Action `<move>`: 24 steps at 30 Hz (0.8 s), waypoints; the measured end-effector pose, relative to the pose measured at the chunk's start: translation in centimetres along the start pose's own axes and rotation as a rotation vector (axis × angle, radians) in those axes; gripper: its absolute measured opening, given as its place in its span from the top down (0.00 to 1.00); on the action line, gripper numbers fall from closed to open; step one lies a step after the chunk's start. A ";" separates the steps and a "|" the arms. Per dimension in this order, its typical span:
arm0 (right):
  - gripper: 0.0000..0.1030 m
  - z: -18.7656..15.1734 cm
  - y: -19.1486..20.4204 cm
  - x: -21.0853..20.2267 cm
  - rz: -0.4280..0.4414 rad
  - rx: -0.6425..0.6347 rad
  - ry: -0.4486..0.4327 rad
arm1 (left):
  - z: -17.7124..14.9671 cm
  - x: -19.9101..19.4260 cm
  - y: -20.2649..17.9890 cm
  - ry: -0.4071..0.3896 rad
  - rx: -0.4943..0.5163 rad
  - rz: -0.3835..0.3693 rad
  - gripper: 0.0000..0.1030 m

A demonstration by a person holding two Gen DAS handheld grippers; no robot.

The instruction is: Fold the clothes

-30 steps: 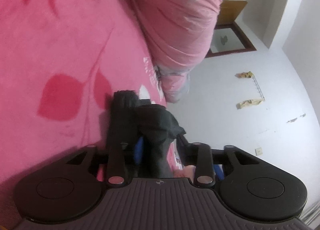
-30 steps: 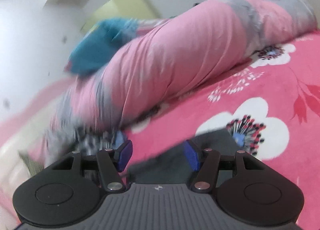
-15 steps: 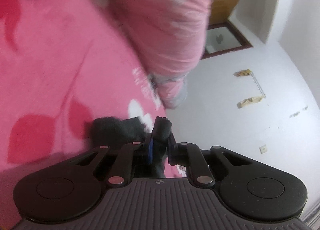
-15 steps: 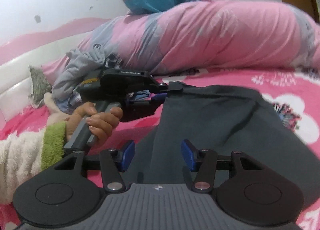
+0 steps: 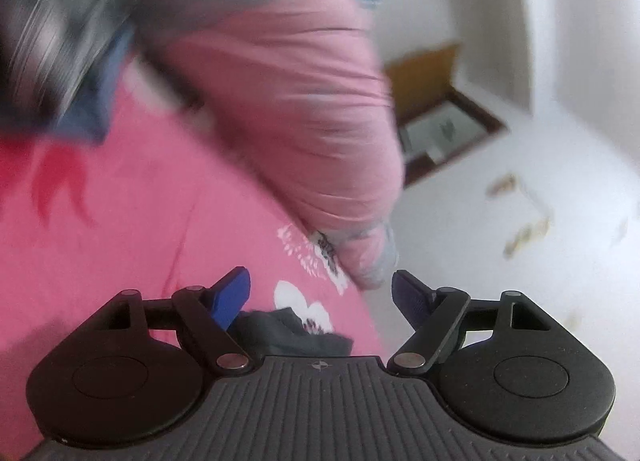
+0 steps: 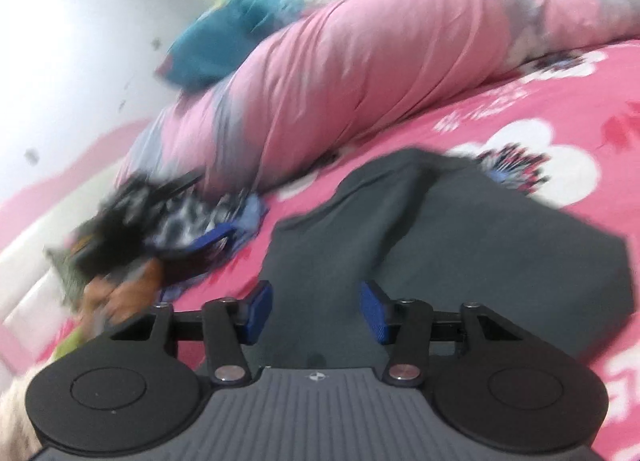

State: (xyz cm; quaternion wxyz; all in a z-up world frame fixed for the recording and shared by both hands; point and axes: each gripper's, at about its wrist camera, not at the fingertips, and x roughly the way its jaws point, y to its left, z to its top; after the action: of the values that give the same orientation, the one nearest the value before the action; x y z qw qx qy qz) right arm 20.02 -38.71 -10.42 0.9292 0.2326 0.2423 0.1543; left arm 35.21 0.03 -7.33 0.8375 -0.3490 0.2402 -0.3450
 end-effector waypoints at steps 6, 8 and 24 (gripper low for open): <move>0.77 4.7 -0.6 0.6 -0.093 -0.029 -0.036 | -7.2 1.8 -8.2 0.213 0.597 0.110 0.45; 0.78 5.6 -0.3 2.1 -0.108 -0.097 0.009 | -9.3 3.1 -7.4 0.291 0.644 0.168 0.56; 0.78 10.5 -7.8 16.9 -0.301 -0.006 0.110 | -9.2 2.9 -3.1 0.305 0.441 0.277 0.59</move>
State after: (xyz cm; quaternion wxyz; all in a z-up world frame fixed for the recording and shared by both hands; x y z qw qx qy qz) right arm 40.97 -42.27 -12.63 0.9278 0.1821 0.3246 0.0264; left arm 29.91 -7.59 -11.32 0.8865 -0.0666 0.3278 -0.3198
